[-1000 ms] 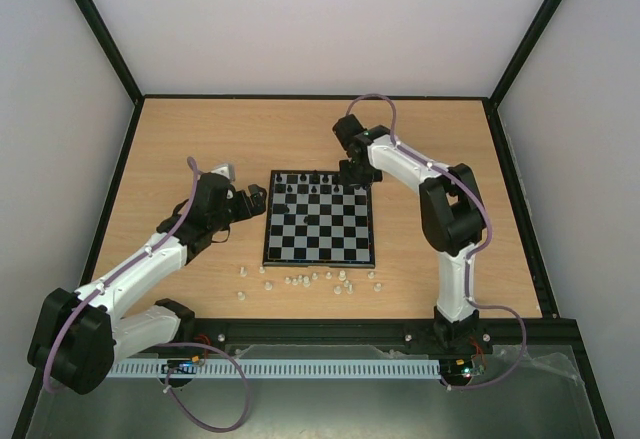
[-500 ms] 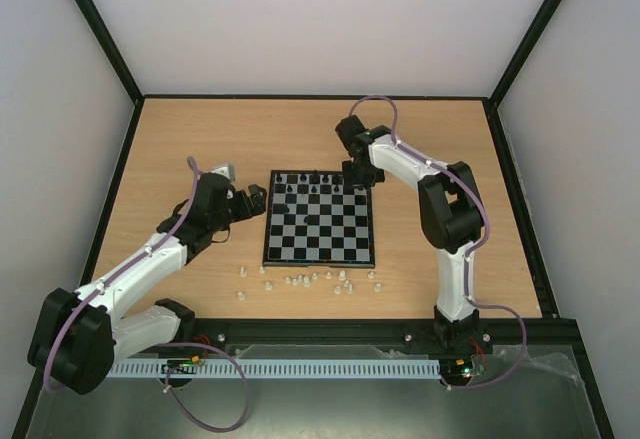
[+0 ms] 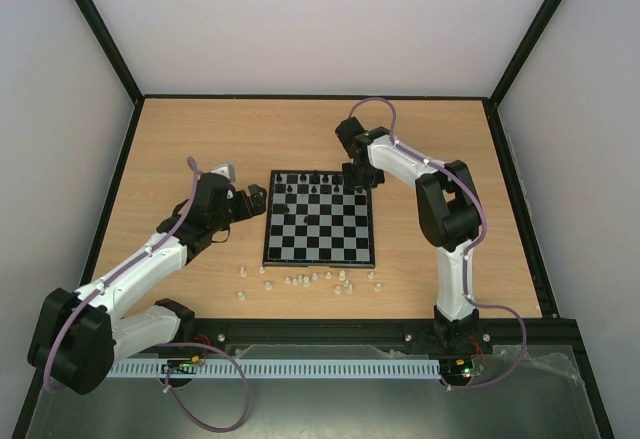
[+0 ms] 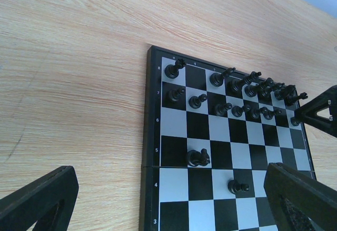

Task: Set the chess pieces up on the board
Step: Place the chess piece on the chessboard, then pick up the chess piece from the chessboard.

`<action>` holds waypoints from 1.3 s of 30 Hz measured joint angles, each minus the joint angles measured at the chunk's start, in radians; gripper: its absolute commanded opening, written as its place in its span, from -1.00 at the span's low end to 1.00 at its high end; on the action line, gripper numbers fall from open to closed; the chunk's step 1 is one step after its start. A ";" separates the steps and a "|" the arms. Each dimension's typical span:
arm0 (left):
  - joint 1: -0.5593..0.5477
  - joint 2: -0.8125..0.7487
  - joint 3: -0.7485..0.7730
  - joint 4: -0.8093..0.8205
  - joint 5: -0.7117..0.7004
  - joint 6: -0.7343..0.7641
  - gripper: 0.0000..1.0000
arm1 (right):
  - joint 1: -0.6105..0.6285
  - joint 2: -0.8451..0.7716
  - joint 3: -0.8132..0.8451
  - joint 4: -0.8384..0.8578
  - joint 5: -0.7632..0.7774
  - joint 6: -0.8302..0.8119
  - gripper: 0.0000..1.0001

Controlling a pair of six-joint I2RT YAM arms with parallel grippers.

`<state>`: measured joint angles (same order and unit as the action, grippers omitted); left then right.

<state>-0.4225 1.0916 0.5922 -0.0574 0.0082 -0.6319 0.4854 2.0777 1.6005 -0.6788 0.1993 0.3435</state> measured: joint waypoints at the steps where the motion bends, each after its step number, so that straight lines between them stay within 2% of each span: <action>1: 0.000 0.000 0.000 0.000 0.000 0.000 0.99 | 0.000 0.000 0.000 0.000 0.000 0.001 -0.51; 6: 0.000 0.000 0.000 0.000 0.006 0.000 0.99 | 0.000 -0.012 -0.019 0.007 -0.004 0.002 -0.39; 11: 0.000 0.000 0.000 0.000 0.008 0.000 0.99 | 0.025 -0.108 -0.075 -0.004 -0.007 0.008 -0.33; 17: 0.000 0.000 0.000 0.000 0.007 0.000 0.99 | 0.156 -0.203 -0.071 0.003 -0.084 0.008 -0.33; 21: 0.000 0.000 0.000 0.000 0.006 0.000 0.99 | 0.242 -0.167 -0.053 0.010 -0.149 0.003 -0.33; 28: 0.000 0.000 0.000 0.000 0.006 0.000 0.99 | 0.339 -0.045 0.047 0.001 -0.177 -0.003 -0.35; 39: 0.000 -0.002 0.000 0.000 0.006 0.000 0.99 | 0.354 0.037 0.108 -0.025 -0.150 -0.002 -0.41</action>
<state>-0.4225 1.0897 0.5922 -0.0578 0.0147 -0.6319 0.8398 2.1151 1.7084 -0.7036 0.0498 0.3416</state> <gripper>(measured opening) 0.995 0.296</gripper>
